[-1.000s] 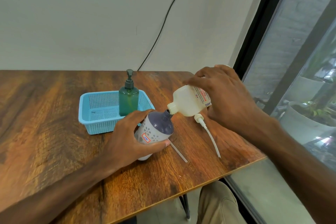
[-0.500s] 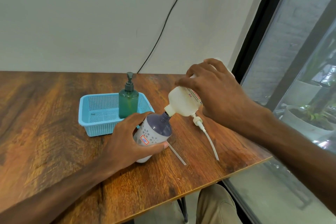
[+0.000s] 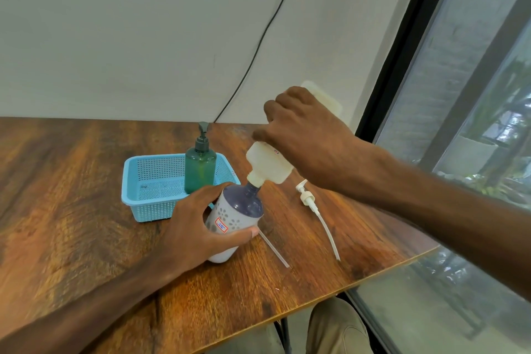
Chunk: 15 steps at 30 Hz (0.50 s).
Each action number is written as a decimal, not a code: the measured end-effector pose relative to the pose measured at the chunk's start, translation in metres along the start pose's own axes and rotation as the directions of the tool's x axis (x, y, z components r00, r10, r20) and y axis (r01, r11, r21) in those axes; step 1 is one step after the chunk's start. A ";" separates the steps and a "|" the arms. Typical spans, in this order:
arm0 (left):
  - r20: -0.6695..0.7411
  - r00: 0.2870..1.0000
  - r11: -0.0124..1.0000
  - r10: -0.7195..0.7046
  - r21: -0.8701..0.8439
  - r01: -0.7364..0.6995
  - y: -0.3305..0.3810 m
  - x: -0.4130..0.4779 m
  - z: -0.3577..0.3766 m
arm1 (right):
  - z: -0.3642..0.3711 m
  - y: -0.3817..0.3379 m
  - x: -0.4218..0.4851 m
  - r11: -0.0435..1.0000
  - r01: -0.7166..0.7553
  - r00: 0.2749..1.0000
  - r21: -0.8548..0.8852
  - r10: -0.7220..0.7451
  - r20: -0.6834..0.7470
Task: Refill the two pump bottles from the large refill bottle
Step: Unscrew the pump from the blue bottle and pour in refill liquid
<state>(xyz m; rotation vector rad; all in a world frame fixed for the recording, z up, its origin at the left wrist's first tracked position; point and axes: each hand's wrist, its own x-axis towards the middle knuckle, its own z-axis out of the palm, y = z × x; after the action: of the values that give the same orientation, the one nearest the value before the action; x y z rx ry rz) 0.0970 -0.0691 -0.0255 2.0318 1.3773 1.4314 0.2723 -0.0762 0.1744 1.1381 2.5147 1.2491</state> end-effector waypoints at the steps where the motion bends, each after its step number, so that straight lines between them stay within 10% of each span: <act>1: -0.001 1.000 1.000 -0.002 0.001 0.002 0.000 0.000 0.000 | -0.002 -0.001 0.001 1.000 0.004 1.000 -0.016 -0.003 0.006; 15: -0.013 1.000 0.999 -0.017 -0.031 0.016 0.004 0.001 -0.002 | -0.005 -0.001 0.008 0.999 0.015 0.998 -0.049 -0.012 0.056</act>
<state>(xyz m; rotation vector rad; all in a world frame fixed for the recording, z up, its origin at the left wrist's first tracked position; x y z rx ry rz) 0.0977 -0.0710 -0.0217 1.9909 1.3659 1.4525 0.2642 -0.0747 0.1789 1.1267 2.4342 1.2510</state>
